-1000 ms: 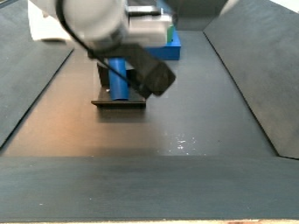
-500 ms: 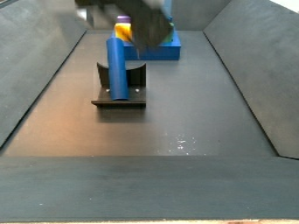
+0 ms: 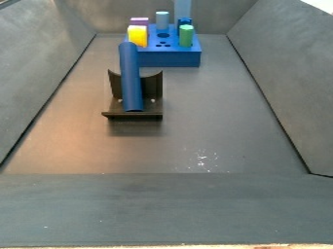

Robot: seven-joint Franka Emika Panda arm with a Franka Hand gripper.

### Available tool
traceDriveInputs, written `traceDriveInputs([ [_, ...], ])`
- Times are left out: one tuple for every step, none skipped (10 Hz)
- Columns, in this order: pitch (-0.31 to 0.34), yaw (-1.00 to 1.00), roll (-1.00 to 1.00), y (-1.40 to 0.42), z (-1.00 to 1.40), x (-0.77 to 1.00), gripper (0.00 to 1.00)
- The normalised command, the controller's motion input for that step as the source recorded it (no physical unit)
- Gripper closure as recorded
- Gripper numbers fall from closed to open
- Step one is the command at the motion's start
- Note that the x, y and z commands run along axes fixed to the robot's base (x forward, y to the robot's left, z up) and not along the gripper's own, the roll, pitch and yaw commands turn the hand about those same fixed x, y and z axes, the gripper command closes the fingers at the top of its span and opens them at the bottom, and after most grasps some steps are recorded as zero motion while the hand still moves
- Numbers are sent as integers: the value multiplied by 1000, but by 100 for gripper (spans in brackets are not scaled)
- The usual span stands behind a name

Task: Pick up the round object. Move up. Place the round object on the fixture. Regrasp the round object. Move to above the board. Insert the round object.
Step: Regrasp the round object.

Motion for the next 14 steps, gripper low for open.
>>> traceDriveInputs([
  [15, -5, 1000, -22, 50, -25, 0],
  [11, -5, 1000, -28, 35, -23, 0],
  [8, -4, 1000, -42, 14, -15, 0],
  [3, -3, 1000, -26, 12, -13, 0],
  [0, -2, 1000, -20, 13, -7, 0],
  [-3, 0, 1000, -22, 8, -1, 0],
  [-4, 1, 1000, -21, 5, 3, 0],
  [-2, 3, 1000, -18, 5, 3, 0],
  [3, 4, 1000, -18, 7, 4, 0],
  [7, 5, 1000, -20, 6, 8, 0],
  [20, 8, 1000, -19, -1, 22, 0],
  [24, 10, 1000, -20, -2, 29, 0],
  [40, 14, 1000, -28, -3, 39, 0],
  [53, 19, 1000, -29, -4, 52, 0],
])
